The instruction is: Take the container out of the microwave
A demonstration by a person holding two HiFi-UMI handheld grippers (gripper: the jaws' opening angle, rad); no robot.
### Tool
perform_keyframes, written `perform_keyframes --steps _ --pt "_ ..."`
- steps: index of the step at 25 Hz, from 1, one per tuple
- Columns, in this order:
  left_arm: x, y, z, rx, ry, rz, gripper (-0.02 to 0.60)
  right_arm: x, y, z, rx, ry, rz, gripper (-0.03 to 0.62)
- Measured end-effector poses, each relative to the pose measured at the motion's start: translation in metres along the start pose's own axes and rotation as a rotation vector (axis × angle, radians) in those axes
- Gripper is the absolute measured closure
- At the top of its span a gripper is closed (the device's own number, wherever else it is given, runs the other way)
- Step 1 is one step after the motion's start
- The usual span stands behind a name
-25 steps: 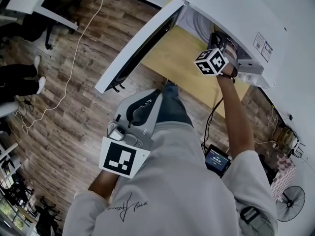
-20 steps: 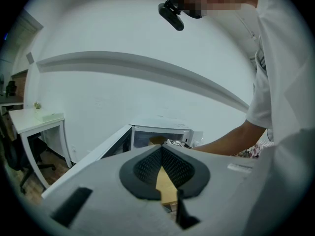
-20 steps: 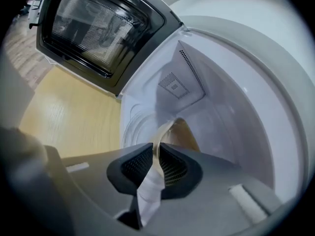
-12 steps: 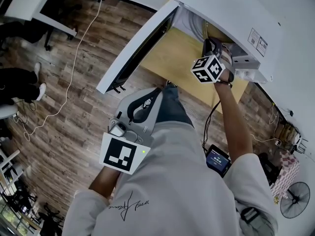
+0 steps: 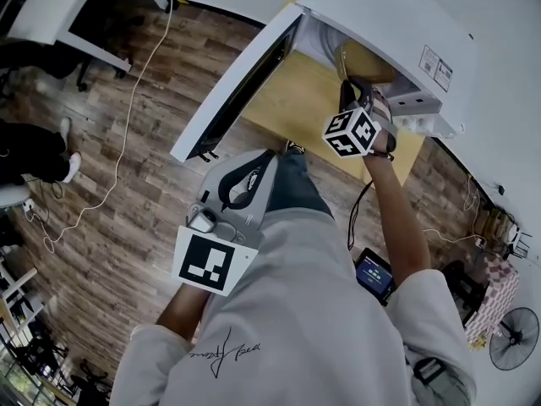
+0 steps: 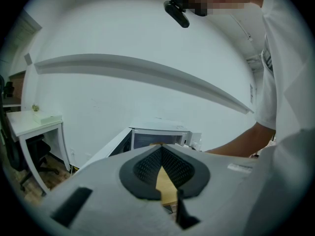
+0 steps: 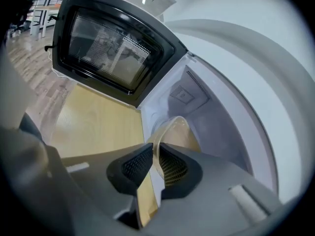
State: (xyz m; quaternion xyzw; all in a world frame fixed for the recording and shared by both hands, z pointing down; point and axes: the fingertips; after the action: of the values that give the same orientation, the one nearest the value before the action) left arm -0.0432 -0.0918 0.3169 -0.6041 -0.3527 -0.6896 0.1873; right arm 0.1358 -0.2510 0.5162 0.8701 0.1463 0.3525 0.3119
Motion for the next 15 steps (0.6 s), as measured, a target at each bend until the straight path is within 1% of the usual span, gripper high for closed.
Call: perform_keyframes --steps 10,15 --pt "-0.003 -0.008 -0.005 -0.001 0.003 0.025 0.584 -0.017 -0.044 -0.009 -0.048 0.103 0.054 0.539" --pt "-0.009 -0.013 -0.009 -0.001 -0.02 0.053 0.584 -0.014 -0.072 -0.018 -0.069 0.163 0.057 0.539"
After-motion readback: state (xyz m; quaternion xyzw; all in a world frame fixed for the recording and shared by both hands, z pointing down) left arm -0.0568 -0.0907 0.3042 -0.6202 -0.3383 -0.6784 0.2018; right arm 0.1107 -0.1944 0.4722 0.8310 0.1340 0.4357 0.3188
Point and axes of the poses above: the fingertips, and each gripper's own axes: y forward along the fingers, z to its right, x out of its underside, and after that the axes turned 13 degrees about y, right-handed
